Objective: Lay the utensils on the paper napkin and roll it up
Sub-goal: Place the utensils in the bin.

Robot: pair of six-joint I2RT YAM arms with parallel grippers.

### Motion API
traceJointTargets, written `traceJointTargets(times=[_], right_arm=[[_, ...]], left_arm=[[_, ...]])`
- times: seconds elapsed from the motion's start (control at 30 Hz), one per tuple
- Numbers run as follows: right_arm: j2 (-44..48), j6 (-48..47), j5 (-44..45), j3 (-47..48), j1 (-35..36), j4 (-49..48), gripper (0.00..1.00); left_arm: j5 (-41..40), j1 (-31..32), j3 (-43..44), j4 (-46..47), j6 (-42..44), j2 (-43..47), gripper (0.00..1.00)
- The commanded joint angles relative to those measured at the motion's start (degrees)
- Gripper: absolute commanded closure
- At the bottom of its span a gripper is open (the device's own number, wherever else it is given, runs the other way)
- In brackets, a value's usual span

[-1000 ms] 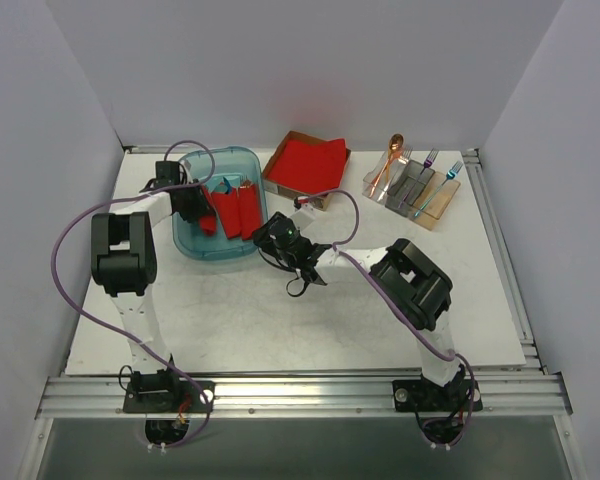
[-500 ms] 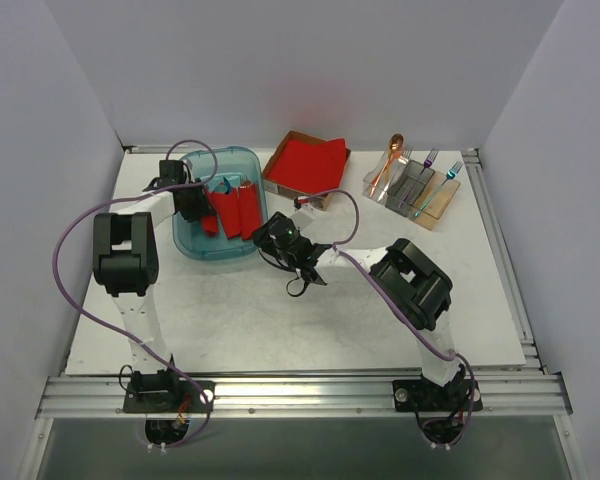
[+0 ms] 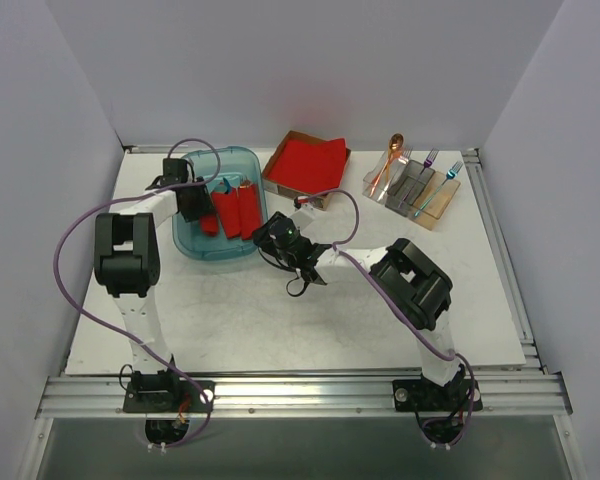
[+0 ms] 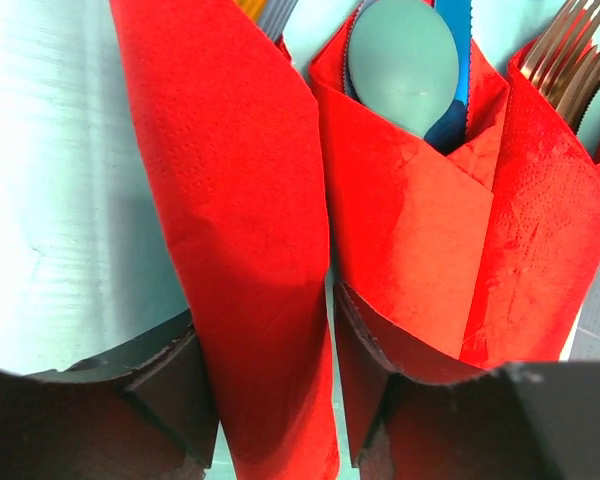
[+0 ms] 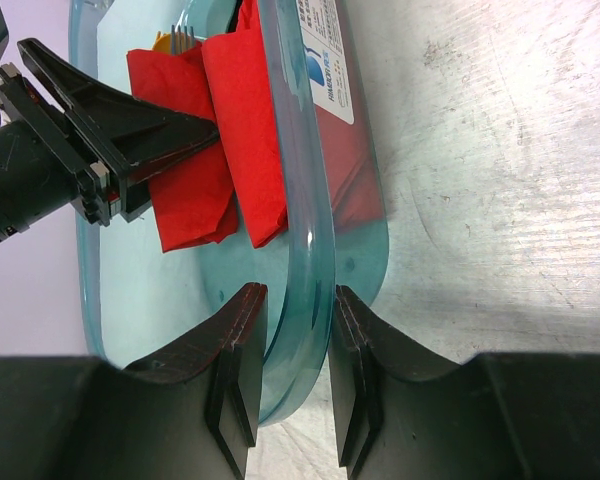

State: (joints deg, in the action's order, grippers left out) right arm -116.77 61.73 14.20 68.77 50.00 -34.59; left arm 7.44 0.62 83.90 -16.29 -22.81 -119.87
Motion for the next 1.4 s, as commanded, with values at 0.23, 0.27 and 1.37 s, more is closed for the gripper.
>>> traceJointTargets(times=[0.23, 0.27, 1.37], right_arm=[[2.1, -1.6, 1.4, 0.0, 0.5, -0.7, 0.84], [2.0, -1.6, 1.3, 0.0, 0.5, -0.7, 0.84], [0.8, -1.4, 0.7, 0.7, 0.3, -0.6, 0.83]], left_arm=[[-8.4, 2.1, 3.0, -9.6, 2.1, 0.3, 0.41], [-8.7, 2.2, 3.1, -9.8, 2.1, 0.3, 0.42], [-14.0, 5.0, 8.8, -15.9, 1.8, 5.1, 0.16]])
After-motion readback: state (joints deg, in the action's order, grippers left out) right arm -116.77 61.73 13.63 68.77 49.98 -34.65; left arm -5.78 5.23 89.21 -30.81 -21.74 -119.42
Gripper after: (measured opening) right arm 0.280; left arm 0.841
